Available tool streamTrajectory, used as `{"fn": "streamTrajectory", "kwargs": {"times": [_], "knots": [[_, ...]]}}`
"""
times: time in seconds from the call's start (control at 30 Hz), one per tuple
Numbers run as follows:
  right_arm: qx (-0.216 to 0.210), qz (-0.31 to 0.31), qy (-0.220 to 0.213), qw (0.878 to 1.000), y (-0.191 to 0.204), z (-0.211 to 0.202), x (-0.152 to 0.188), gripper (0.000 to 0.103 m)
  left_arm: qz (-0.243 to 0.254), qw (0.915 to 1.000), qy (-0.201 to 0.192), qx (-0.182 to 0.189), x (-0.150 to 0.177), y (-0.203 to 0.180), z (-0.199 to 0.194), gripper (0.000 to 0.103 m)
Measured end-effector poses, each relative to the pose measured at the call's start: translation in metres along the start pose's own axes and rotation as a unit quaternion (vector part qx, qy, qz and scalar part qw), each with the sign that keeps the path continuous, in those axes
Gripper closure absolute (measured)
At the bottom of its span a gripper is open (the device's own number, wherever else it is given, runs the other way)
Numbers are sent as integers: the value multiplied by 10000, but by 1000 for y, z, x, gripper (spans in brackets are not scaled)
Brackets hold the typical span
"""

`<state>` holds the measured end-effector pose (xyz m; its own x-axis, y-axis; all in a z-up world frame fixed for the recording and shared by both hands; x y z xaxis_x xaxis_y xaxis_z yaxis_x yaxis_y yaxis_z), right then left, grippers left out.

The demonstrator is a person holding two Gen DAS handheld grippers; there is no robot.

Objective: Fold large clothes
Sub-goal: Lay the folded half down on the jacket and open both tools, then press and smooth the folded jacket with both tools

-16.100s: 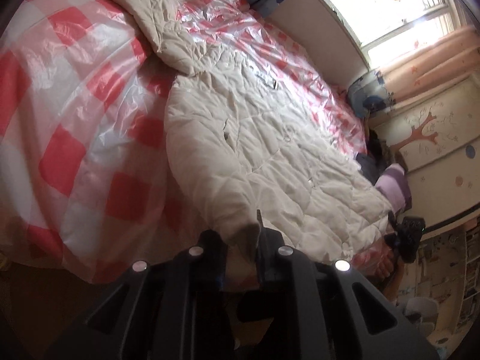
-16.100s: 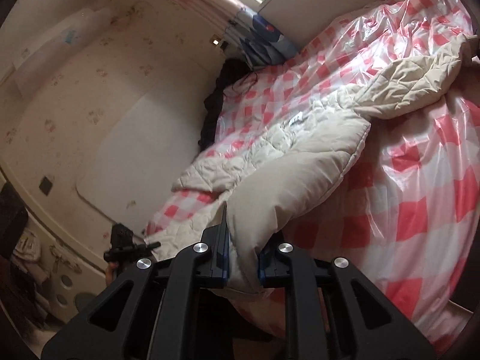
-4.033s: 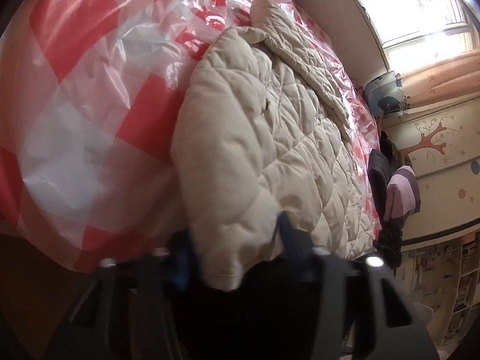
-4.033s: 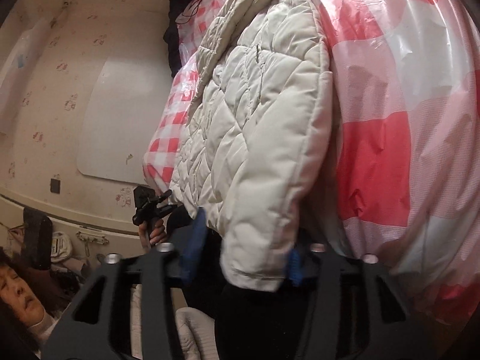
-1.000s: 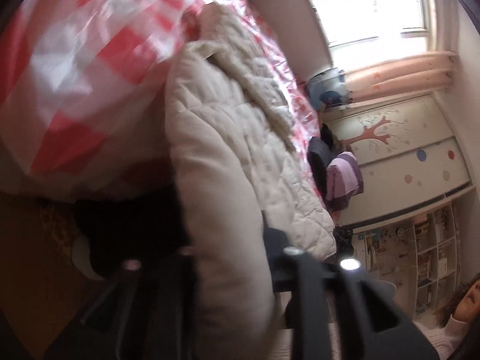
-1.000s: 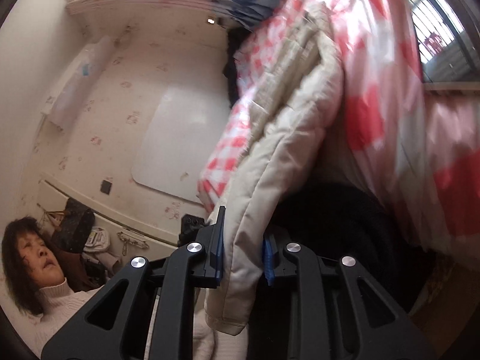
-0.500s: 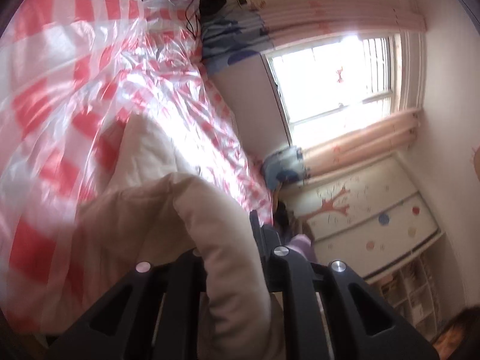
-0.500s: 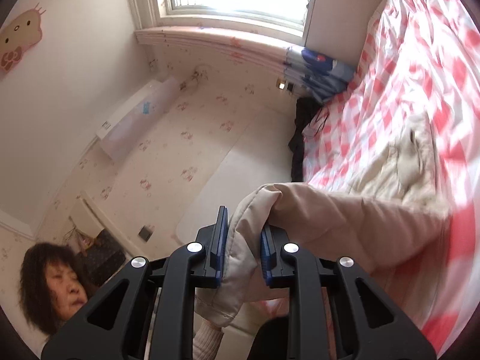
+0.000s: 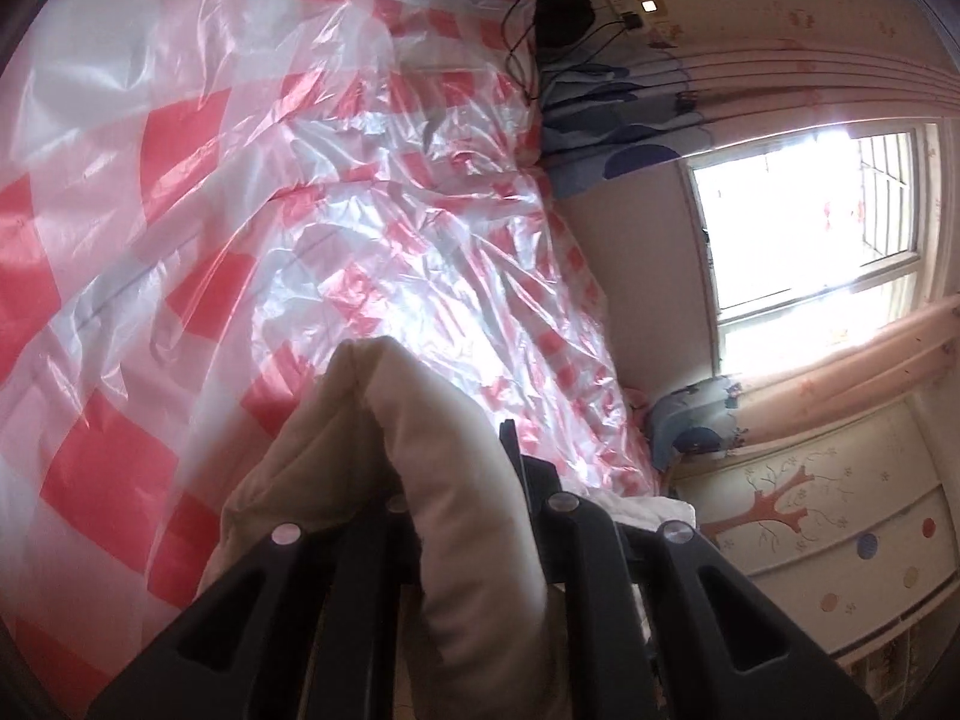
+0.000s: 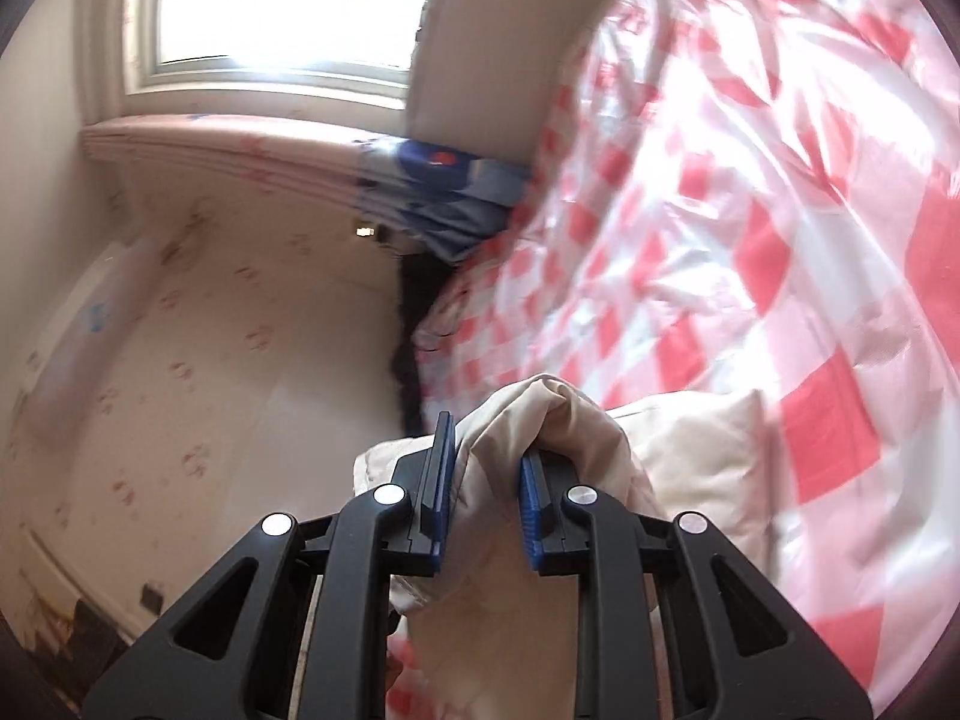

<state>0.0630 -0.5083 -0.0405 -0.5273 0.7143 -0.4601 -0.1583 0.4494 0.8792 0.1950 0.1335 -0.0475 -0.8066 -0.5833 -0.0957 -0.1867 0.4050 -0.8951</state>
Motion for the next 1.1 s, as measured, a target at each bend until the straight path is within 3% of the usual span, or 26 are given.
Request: {"fn": "streamTrajectory", "kwargs": {"times": [0.1,0.17,0.27,0.3,0.33,0.37,0.43,0.47,0.5,0.57,0.63,0.67,0.7,0.73,0.77,0.8,0.83,0.87,0.93,1.0,1.03,1.1], "knots": [[263,229,109,9993,-37,13,9,83,-220,9995,70,-226,-4,23,22,84],[376,514,202,9978,-58,16,14,77,-405,9985,228,-299,-5,32,30,78],[337,811,60,9961,-67,10,15,55,-850,9956,394,-34,-10,28,22,57],[315,807,-109,9962,-64,5,13,41,-1004,9942,348,149,-14,22,14,46],[359,705,-334,9963,-57,-2,10,25,-1107,9931,207,334,-19,12,4,37],[529,418,-523,9964,-44,-10,7,21,-1036,9938,20,396,-22,0,-8,33],[898,-674,-549,9922,-2,-9,5,13,-307,9977,-442,405,-16,-39,-23,19],[1153,-1348,-338,9836,22,3,9,11,236,9974,-613,311,-7,-60,-22,17],[1455,-1935,-53,9702,42,22,14,10,867,9939,-661,158,9,-82,-14,13],[2034,-2991,639,9301,74,74,30,10,1937,9797,-510,-129,47,-115,20,13],[2610,-3736,1444,8783,81,139,52,10,2827,9572,-364,-507,77,-129,64,13],[2822,-3920,1879,8552,74,169,64,11,3234,9420,-273,-858,89,-130,91,13],[3046,-4052,2112,8357,63,190,75,11,3435,9316,-174,-1175,95,-122,113,13],[3397,-4084,2319,8149,44,206,83,10,3420,9275,-7,-1507,95,-106,135,14],[3675,-3955,2606,8004,17,220,89,9,3142,9312,144,-1842,90,-80,153,14],[3609,-3582,2830,8132,-9,227,94,7,2797,9381,306,-2018,83,-54,165,16],[3490,-3221,2755,8358,-20,225,89,7,2623,9431,309,-2022,78,-42,167,20],[3476,-3062,2745,8426,-23,222,86,8,2533,9449,295,-2051,75,-40,165,22],[3394,-3091,2578,8502,-15,216,81,9,2442,9469,231,-2080,72,-50,156,23],[3119,-3276,2211,8640,12,210,76,9,2554,9502,-66,-1784,77,-76,138,23],[3010,-3396,2086,8663,24,211,74,9,2761,9458,-192,-1701,81,-89,135,23],[3035,-3594,2148,8559,33,229,77,8,3076,9349,-296,-1745,88,-106,142,23]]}}
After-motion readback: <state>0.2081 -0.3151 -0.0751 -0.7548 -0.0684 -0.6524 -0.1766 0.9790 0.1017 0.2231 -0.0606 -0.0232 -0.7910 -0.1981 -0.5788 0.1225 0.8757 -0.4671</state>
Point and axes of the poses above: each gripper's, at about its wrist camera, not at the fingertips, and z roughly the way its jaws point, y to its left, x to its underside, the point moved 5 cm from there along z, roughly the way its jaws point, and after that the axes turned 10 degrees about -z, right-handed, at the moved point
